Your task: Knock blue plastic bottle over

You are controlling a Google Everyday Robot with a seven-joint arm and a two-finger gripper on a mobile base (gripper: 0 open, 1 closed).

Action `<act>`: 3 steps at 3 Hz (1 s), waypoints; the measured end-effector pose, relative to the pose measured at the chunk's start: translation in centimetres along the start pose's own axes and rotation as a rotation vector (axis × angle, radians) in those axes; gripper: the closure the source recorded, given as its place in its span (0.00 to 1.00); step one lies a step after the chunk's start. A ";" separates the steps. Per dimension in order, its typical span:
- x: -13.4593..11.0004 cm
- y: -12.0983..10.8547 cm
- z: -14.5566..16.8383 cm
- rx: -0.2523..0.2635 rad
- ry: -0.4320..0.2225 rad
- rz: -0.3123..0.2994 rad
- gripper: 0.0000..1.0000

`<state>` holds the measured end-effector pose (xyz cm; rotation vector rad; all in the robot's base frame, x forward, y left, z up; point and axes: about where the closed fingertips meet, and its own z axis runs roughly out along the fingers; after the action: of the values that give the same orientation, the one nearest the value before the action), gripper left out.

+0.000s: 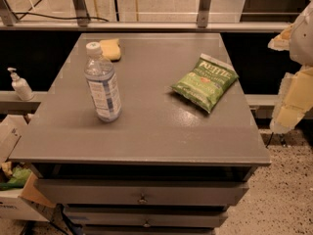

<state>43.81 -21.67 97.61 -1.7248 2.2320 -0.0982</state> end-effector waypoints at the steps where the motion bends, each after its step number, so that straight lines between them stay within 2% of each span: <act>1: 0.0 0.0 0.0 0.000 0.000 0.000 0.00; 2: -0.1 -0.2 0.0 0.004 -0.024 0.010 0.00; 3: -1.4 0.3 1.3 -0.001 -0.121 0.058 0.00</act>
Offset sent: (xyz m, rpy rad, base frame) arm 0.0034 -0.0001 -0.0035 0.0580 0.0021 -0.0095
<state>44.24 -20.09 96.56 -1.6198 2.1922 0.0209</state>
